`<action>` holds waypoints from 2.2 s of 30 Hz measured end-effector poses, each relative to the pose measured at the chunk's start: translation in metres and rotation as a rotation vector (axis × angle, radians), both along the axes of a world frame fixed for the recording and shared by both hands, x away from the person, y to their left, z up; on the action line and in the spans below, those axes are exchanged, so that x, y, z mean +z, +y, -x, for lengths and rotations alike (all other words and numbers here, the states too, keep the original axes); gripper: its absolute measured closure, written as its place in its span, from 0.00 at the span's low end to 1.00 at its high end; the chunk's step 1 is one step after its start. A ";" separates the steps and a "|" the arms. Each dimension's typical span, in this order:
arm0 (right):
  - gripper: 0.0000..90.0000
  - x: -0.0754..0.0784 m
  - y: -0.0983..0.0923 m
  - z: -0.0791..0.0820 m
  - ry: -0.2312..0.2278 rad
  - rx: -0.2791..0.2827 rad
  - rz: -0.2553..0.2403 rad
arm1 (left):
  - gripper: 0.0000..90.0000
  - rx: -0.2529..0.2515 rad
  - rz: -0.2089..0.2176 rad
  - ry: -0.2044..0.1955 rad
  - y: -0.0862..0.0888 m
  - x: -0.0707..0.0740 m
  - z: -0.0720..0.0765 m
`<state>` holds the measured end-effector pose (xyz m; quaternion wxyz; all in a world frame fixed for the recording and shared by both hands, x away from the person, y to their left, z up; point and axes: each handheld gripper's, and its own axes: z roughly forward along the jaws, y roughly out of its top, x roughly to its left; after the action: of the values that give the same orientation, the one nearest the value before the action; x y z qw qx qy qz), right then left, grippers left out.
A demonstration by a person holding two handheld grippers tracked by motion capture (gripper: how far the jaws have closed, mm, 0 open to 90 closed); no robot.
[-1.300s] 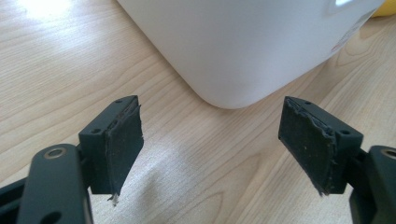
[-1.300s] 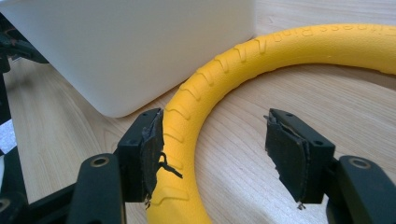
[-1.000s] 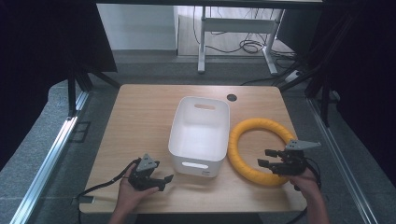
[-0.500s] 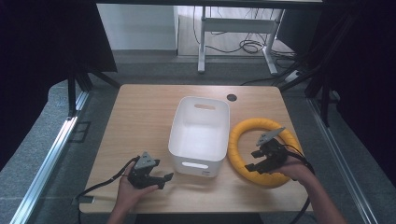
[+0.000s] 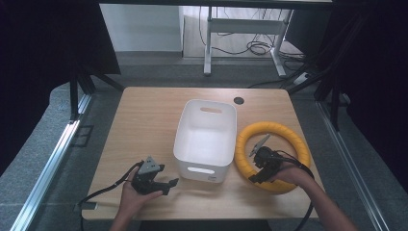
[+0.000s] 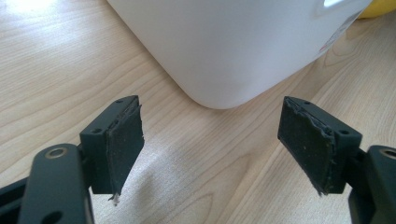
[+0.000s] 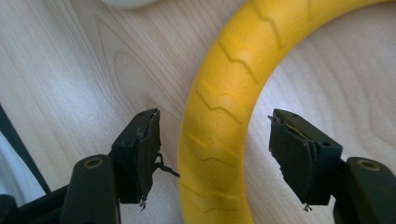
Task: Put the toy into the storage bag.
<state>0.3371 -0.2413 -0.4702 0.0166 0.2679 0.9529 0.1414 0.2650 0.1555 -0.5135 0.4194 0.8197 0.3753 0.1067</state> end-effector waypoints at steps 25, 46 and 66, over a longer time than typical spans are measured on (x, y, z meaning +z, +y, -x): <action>0.55 -0.029 0.016 -0.005 0.072 -0.045 0.139 | 0.25 -0.009 -0.012 0.014 -0.003 -0.004 -0.001; 0.57 -0.007 -0.013 -0.012 0.108 -0.098 -0.110 | 0.25 -0.006 -0.014 0.015 -0.004 -0.005 -0.002; 0.57 0.037 -0.057 -0.023 0.057 -0.183 -0.448 | 0.25 -0.008 -0.013 0.016 -0.004 -0.005 -0.002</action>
<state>0.3606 -0.2982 -0.4330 -0.0574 0.3539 0.8696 0.3395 0.2669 0.1516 -0.5187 0.4113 0.8248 0.3747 0.1009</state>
